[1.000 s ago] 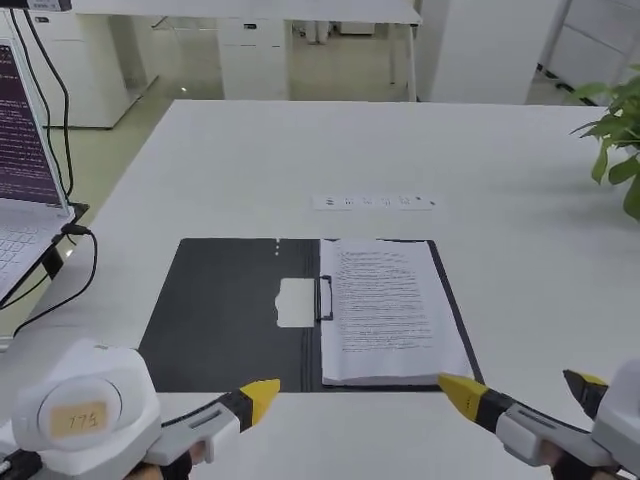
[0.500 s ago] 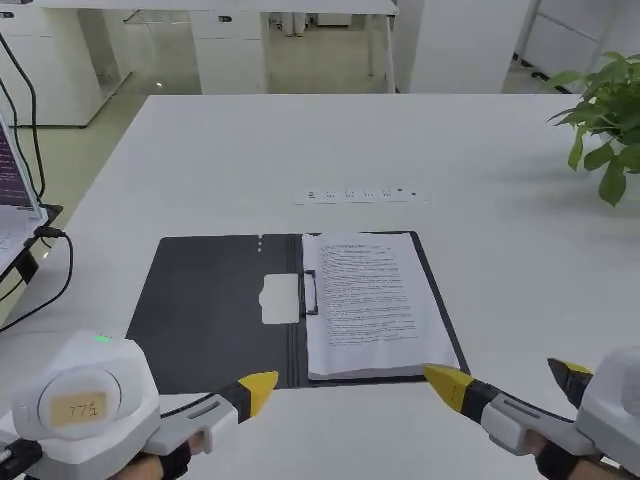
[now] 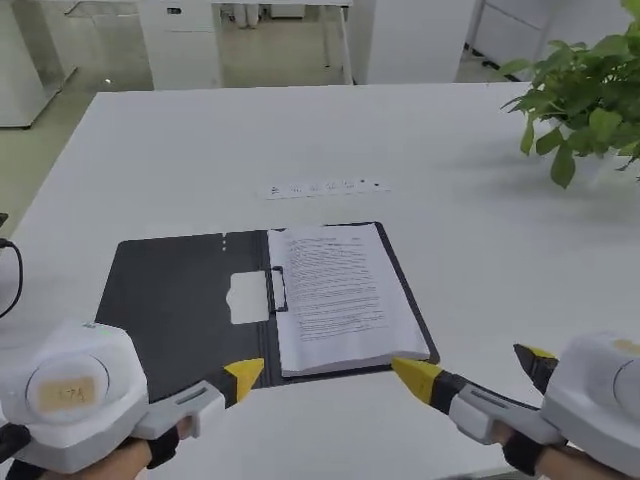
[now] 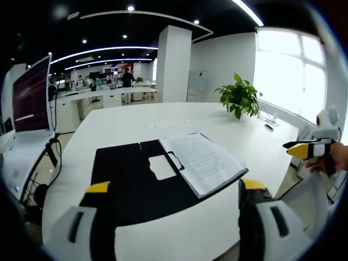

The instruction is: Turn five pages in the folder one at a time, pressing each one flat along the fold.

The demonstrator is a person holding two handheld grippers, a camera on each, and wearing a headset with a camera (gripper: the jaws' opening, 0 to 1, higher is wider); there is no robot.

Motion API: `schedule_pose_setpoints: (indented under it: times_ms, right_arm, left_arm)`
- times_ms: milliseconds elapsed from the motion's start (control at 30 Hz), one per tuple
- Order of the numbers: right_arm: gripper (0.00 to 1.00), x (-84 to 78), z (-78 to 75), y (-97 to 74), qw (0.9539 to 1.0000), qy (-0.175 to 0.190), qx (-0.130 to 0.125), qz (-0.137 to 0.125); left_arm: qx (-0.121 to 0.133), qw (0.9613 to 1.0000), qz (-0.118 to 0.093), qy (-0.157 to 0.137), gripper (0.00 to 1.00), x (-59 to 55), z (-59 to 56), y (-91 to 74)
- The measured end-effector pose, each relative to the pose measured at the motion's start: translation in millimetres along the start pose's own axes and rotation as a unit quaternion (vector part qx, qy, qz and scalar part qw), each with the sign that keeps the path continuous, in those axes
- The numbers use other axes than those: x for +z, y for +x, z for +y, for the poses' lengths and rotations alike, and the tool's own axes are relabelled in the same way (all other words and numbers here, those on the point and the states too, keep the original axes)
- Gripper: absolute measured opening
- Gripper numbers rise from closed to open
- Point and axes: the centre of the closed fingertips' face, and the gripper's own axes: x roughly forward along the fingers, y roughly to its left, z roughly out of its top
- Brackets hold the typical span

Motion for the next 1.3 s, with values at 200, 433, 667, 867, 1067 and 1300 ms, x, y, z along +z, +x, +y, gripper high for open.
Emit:
schedule_pose_setpoints:
  times_ms: [200, 433, 667, 867, 1067, 1300]
  right_arm:
    - [1.00, 1.3, -1.7, -5.8, 0.9999, 0.005, -0.012, -0.006]
    - [1.00, 0.5, 0.9, -8.8, 0.9997, -0.002, -0.023, -0.007]
    - [1.00, 2.7, 5.7, -13.8, 0.9995, -0.009, -0.029, -0.013]
    - [1.00, 4.2, 10.5, -15.2, 0.9991, -0.018, -0.037, -0.014]
    - [1.00, 7.2, 11.4, -16.9, 0.9986, -0.019, -0.046, -0.016]
    - [1.00, 9.0, 13.5, -21.4, 0.9981, -0.019, -0.055, -0.018]
  left_arm:
    - [-0.022, 0.9996, 0.008, 0.016, 0.94, 1.3, -6.7, 13.9]
    - [-0.062, 0.9958, 0.026, 0.062, 0.94, 4.1, -22.6, 43.4]
    - [-0.099, 0.9894, 0.029, 0.103, 0.91, 13.7, -41.7, 80.2]
    - [-0.128, 0.9840, 0.040, 0.117, 0.91, 7.1, -64.0, 107.2]
    - [-0.150, 0.9797, 0.056, 0.121, 0.90, -2.2, -85.0, 128.5]
    - [-0.168, 0.9762, 0.064, 0.120, 0.88, -9.9, -105.1, 151.3]
